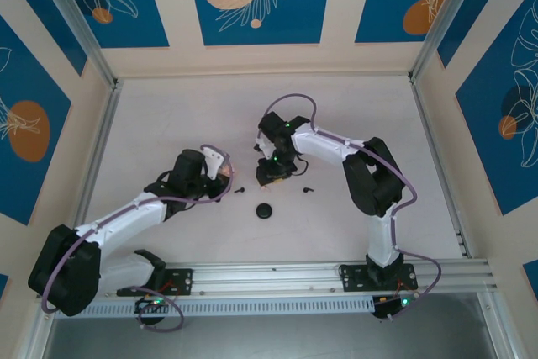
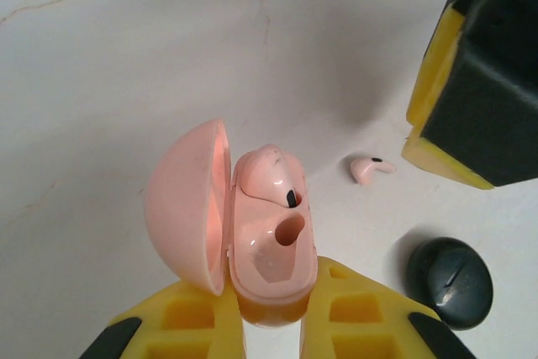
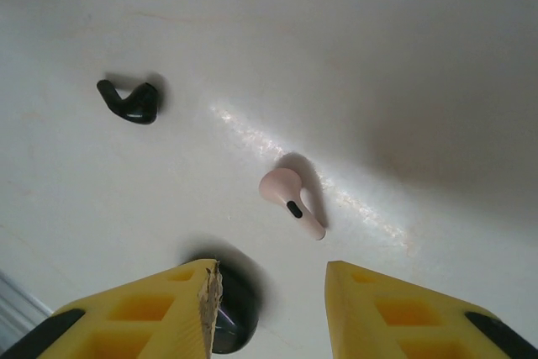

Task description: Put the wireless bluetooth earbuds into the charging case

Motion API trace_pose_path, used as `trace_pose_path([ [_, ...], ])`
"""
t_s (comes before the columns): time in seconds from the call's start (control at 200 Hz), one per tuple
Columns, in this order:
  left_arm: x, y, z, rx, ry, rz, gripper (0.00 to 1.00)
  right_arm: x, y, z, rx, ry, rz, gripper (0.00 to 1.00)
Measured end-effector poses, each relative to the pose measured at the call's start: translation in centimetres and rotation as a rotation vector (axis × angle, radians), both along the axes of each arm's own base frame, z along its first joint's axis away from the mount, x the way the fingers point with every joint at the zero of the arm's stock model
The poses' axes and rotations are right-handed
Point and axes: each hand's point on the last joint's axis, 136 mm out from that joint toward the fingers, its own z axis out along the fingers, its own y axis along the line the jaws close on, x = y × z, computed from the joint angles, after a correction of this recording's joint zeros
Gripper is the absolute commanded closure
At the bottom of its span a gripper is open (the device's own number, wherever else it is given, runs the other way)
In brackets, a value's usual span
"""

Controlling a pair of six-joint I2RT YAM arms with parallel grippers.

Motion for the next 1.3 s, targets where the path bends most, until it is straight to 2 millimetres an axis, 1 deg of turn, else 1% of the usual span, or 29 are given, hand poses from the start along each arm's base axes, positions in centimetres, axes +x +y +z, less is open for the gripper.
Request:
trace_pose_path([
  [0.155,-0.2,1.0,-1.2,0.002,0.038,0.039,0.9,-0.6,0.9,0.0,-0.029,-0.054,0.081,0.61],
  [0.28,-0.2,1.5,-1.5,-0.003,0.053,0.063,0.91,-0.4,1.5,-0.3,-0.054,-0.093,0.133,0.6],
  [0.375,-0.4,1.8,-1.7,-0.005,0.057,0.073,0.9,-0.1,1.8,-0.9,-0.075,-0.109,0.159,0.59],
  [0.52,-0.5,2.1,-1.6,-0.01,0.054,0.081,0.9,0.3,1.7,-2.3,-0.114,-0.114,0.185,0.59],
  [0.7,-0.5,2.1,-1.5,-0.014,0.051,0.082,0.9,0.2,1.4,-3.6,-0.149,-0.103,0.2,0.6],
  [0.91,-0.5,2.2,-1.6,-0.014,0.052,0.083,0.9,0.5,1.5,-3.7,-0.162,-0.113,0.207,0.65],
  [1.1,-0.5,2.2,-1.6,-0.014,0.052,0.083,0.9,0.6,1.3,-3.8,-0.18,-0.116,0.21,0.66],
  [1.24,-0.5,2.2,-1.6,-0.014,0.052,0.083,0.9,0.6,1.2,-3.9,-0.194,-0.123,0.208,0.72],
  [1.3,-0.5,2.2,-1.6,-0.014,0.052,0.083,0.9,0.7,1.1,-3.9,-0.2,-0.126,0.202,0.74],
])
